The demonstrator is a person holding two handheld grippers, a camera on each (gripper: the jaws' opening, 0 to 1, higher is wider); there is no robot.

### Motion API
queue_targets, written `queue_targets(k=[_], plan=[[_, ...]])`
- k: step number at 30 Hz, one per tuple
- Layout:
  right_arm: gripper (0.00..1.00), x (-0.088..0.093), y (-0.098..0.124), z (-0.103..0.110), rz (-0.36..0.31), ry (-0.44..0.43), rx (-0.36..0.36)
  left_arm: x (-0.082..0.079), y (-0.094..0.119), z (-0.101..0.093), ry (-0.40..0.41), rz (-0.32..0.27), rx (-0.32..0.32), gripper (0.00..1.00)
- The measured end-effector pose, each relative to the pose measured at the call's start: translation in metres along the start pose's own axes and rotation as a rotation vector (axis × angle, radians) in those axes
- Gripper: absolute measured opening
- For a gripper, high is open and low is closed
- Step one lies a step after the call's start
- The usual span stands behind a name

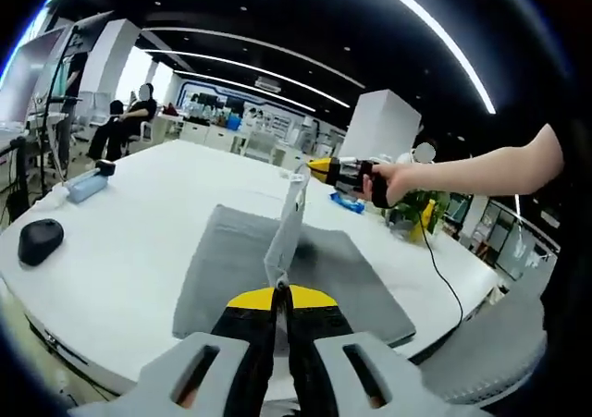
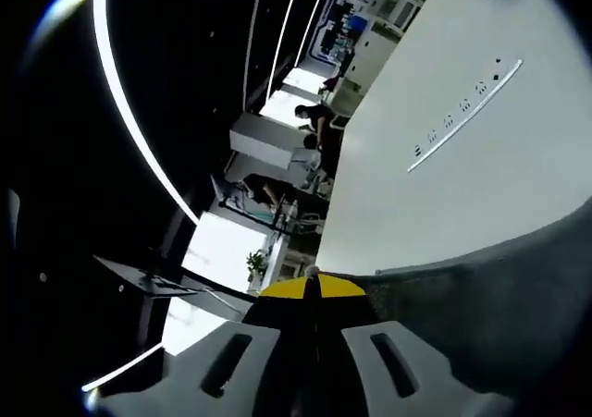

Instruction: Fold the towel on the table until its edges align and the towel forms a compact rectangular stack.

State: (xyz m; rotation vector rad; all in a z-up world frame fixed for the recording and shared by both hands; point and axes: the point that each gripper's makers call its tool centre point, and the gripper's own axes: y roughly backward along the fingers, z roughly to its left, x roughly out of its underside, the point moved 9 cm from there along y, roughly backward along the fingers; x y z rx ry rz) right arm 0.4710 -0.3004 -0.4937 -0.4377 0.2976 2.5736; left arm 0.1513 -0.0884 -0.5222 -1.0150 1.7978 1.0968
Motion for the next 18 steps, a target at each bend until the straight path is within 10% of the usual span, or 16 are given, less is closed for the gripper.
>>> queue_targets(k=[18], plan=[[0.0, 0.024, -0.028, -0.019, 0.003, -0.066, 0.021, 0.018, 0.0, 0.021, 0.043, 0.063, -0.073, 0.04]])
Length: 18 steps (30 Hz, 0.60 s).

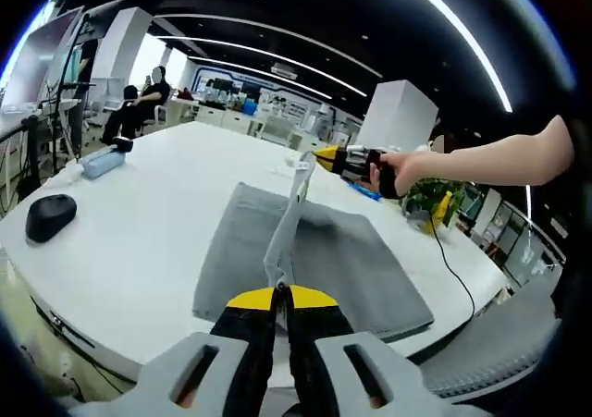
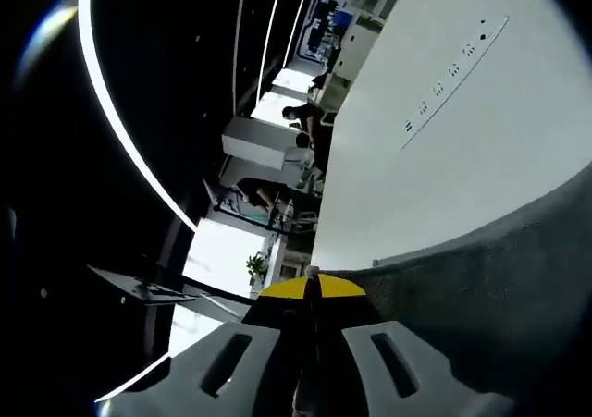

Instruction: Fold the towel on the table until its edges align and the towel forms a compact rectangular stack.

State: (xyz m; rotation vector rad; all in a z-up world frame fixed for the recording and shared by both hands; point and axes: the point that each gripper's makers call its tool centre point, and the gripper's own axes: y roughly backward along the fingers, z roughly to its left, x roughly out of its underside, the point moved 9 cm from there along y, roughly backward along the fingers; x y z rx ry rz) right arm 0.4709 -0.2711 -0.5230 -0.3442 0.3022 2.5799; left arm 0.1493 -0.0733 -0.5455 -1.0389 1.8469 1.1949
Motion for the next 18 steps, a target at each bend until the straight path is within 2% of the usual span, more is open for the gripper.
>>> queue_targets(k=[3, 6, 11, 13, 18], plan=[[0.0, 0.002, 0.0, -0.002, -0.001, 0.007, 0.013, 0.001, 0.0, 0.002, 0.013, -0.004, -0.014, 0.04], [0.0, 0.005, -0.003, -0.005, -0.006, 0.008, 0.023, 0.004, -0.003, 0.005, -0.01, 0.014, -0.026, 0.04], [0.0, 0.012, -0.005, -0.007, -0.02, -0.013, -0.017, 0.007, -0.002, 0.013, -0.035, 0.035, -0.086, 0.05], [0.0, 0.009, -0.003, -0.01, -0.032, -0.016, -0.021, 0.007, 0.0, 0.019, -0.074, 0.01, -0.145, 0.05], [0.0, 0.003, 0.009, -0.014, -0.06, -0.001, -0.007, 0.006, 0.007, 0.024, -0.041, -0.006, -0.158, 0.05]])
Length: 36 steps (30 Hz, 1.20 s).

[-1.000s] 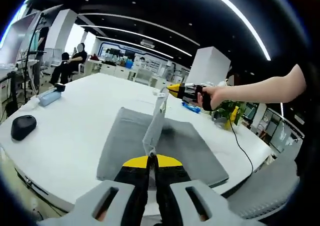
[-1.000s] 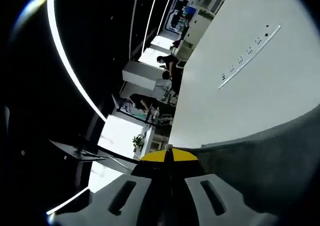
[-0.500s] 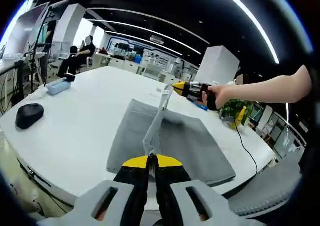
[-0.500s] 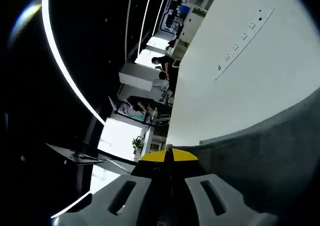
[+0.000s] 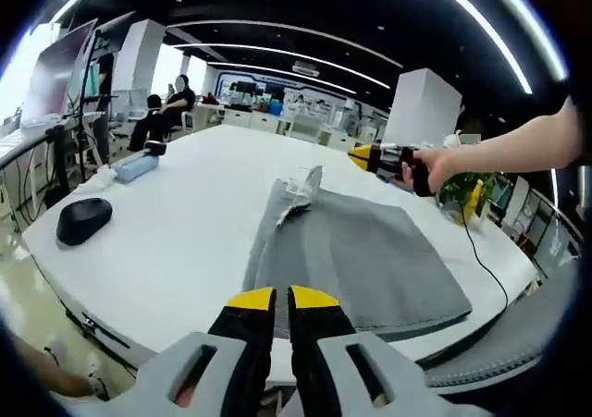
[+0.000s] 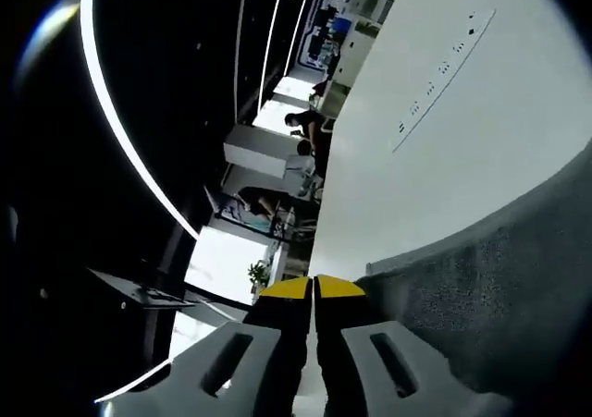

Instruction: Fold the towel on the table until its edges align and the towel forms a compact rectangular stack.

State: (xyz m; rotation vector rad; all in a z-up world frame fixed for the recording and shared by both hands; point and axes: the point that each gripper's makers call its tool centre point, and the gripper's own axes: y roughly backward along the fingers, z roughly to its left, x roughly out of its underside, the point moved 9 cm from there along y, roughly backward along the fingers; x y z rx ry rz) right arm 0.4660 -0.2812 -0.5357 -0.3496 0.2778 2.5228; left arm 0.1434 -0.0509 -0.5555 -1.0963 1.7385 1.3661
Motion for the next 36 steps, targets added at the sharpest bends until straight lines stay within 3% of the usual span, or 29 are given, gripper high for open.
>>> queue_targets(k=[10, 13, 17, 24, 25, 27, 30, 36], plan=[[0.0, -0.006, 0.019, -0.01, -0.026, -0.005, 0.019, -0.005, 0.0, -0.008, 0.011, -0.024, 0.026, 0.06], [0.02, -0.008, 0.021, -0.01, -0.017, 0.008, 0.013, -0.009, -0.003, -0.021, 0.011, -0.036, 0.098, 0.06], [0.06, -0.009, 0.028, -0.002, 0.071, 0.058, -0.03, -0.018, -0.012, -0.038, -0.02, -0.059, 0.171, 0.06], [0.03, -0.026, 0.054, 0.001, 0.041, 0.112, -0.018, -0.032, -0.027, -0.067, -0.093, -0.07, 0.282, 0.06], [0.02, -0.028, 0.06, 0.0, 0.035, 0.13, -0.008, -0.033, -0.028, -0.07, -0.095, -0.071, 0.293, 0.06], [0.0, -0.033, 0.072, -0.002, 0.019, 0.28, 0.04, -0.036, -0.032, -0.077, -0.098, -0.07, 0.318, 0.06], [0.0, -0.036, 0.086, -0.005, 0.035, 0.4, 0.091, -0.039, -0.033, -0.086, -0.121, -0.073, 0.334, 0.06], [0.0, -0.041, 0.105, -0.017, 0.015, 0.42, 0.123, -0.04, -0.034, -0.102, -0.131, -0.072, 0.388, 0.06]])
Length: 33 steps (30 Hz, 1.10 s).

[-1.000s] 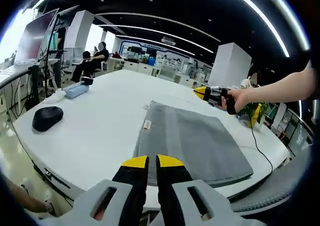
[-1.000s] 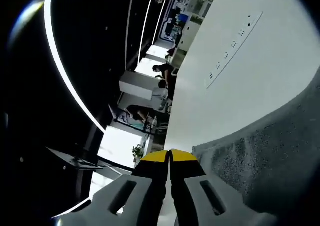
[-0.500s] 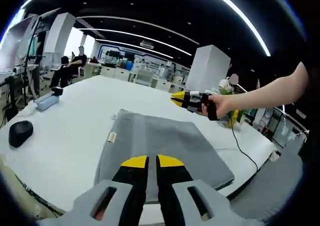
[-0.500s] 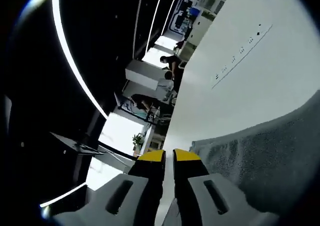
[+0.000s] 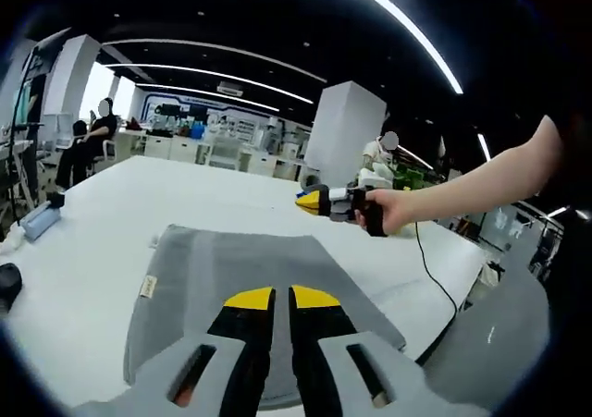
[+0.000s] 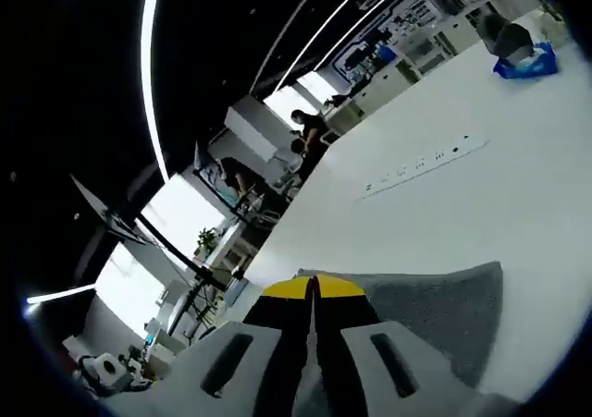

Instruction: Fold the towel on the table until its edges align and the towel forms a compact rectangular stack.

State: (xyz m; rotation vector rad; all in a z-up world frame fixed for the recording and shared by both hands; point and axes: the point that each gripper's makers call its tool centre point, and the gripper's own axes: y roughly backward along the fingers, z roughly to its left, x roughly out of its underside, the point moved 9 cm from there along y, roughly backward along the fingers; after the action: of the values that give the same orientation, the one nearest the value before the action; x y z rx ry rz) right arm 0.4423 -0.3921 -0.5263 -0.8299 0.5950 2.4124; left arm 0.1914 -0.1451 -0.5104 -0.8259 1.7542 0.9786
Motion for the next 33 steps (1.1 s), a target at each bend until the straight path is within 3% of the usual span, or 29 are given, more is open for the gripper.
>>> queue_targets(k=[7, 10, 13, 15, 18, 24, 27, 31, 33], plan=[[0.0, 0.003, 0.009, -0.003, 0.005, -0.003, 0.013, 0.003, -0.023, -0.013, -0.049, 0.057, 0.108, 0.06], [0.0, 0.002, 0.012, -0.006, 0.007, 0.004, 0.065, 0.001, -0.031, -0.019, -0.076, 0.078, 0.138, 0.06], [0.0, 0.0, 0.01, -0.002, -0.016, -0.02, 0.039, 0.001, -0.039, -0.026, -0.09, 0.102, 0.19, 0.06], [0.0, 0.001, 0.007, -0.006, 0.012, -0.008, 0.033, 0.002, -0.045, -0.032, -0.149, 0.146, 0.24, 0.06], [0.0, 0.011, 0.01, -0.022, 0.137, 0.041, 0.096, 0.005, -0.052, -0.037, -0.212, 0.201, 0.272, 0.06], [0.0, 0.019, 0.013, -0.028, 0.173, -0.073, 0.107, 0.014, -0.069, -0.044, -0.227, 0.273, 0.315, 0.06], [0.0, 0.022, 0.012, -0.032, 0.244, -0.005, 0.115, 0.018, -0.076, -0.047, -0.255, 0.307, 0.319, 0.06], [0.0, 0.031, 0.013, -0.034, 0.43, 0.209, 0.147, 0.033, -0.084, -0.041, -0.36, 0.424, 0.302, 0.05], [0.0, 0.035, 0.012, -0.032, 0.493, 0.292, 0.128, 0.04, -0.089, -0.038, -0.378, 0.478, 0.317, 0.05]])
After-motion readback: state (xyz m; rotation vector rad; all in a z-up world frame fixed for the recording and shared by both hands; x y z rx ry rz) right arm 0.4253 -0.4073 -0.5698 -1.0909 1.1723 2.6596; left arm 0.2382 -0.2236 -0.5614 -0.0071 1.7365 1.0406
